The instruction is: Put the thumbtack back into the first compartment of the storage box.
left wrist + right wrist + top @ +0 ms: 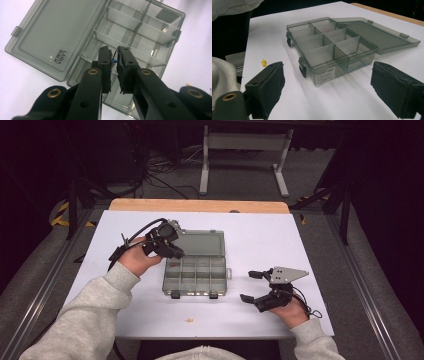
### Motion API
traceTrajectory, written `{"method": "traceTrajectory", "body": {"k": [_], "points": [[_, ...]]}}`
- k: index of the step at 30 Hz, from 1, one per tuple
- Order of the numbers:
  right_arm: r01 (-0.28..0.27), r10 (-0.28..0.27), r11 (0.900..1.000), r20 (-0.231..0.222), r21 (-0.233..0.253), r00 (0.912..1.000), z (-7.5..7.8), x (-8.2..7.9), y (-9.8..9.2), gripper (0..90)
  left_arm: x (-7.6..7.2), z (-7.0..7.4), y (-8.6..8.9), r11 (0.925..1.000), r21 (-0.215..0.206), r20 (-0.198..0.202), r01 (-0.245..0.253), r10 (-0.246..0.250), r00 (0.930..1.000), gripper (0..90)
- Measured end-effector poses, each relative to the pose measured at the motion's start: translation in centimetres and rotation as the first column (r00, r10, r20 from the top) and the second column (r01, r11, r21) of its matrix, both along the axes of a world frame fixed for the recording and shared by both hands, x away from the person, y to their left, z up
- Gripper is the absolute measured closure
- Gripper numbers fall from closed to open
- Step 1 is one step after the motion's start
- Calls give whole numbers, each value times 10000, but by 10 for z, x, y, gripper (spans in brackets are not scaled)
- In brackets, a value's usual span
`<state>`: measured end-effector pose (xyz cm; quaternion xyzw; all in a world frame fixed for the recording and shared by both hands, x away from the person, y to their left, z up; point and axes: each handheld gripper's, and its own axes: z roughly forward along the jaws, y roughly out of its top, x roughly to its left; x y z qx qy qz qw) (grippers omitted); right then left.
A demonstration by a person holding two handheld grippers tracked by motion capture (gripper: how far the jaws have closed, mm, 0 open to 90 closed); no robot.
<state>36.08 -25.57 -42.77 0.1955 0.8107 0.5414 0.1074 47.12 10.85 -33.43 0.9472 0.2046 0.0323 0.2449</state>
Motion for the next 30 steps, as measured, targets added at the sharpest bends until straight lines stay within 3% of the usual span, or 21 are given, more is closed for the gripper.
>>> {"method": "traceTrajectory", "body": {"k": [17,30], "points": [[-17,17,10000,-8,-1,10000,0,0,0,120,24,-10,11,9962,154,-176,-852,855,9962,818],[1,-1,10000,-9,22,10000,1,0,0,119,25,-24,9,9959,519,-406,-740,761,9963,817]]}}
